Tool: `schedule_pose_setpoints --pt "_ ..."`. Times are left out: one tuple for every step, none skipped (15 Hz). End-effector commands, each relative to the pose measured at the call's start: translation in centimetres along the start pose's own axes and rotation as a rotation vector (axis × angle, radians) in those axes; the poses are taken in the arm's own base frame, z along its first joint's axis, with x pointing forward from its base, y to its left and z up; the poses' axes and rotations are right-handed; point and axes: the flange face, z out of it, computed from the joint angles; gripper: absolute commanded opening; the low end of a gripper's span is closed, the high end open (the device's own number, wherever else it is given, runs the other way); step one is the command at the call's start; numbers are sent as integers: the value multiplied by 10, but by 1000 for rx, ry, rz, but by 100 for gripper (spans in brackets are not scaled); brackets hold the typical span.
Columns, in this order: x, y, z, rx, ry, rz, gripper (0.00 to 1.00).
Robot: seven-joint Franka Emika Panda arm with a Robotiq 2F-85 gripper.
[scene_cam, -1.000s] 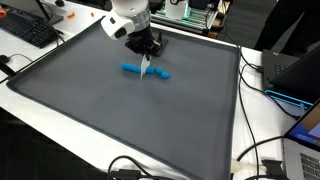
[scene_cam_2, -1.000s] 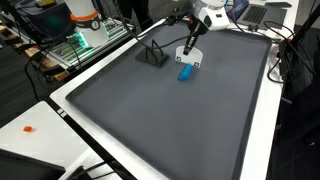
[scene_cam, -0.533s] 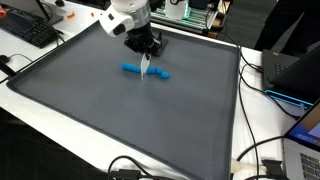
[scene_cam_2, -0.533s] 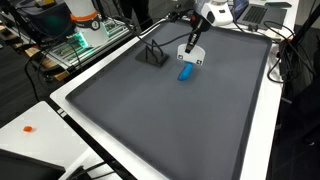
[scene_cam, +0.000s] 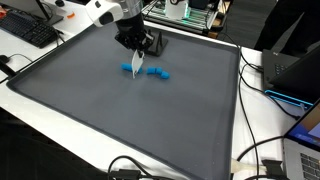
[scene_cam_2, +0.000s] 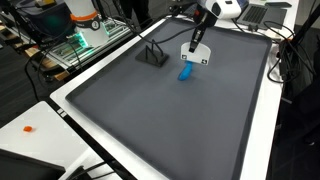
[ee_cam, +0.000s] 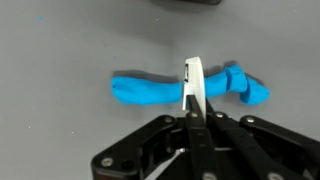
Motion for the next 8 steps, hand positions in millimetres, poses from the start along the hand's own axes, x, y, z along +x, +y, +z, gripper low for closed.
schedule_pose_setpoints --pt "-1 13 -1 -27 -12 20 1" --pt "0 16 -1 -34 -12 24 1" --pt "0 19 0 -39 -13 25 1" --pt "0 21 0 -44 -15 28 1" --pt "-1 24 1 -48 -18 29 1" --pt "-1 26 3 -52 -21 32 1" --pt "-1 28 4 -54 -24 34 1" --pt "-2 29 7 -56 -26 36 1"
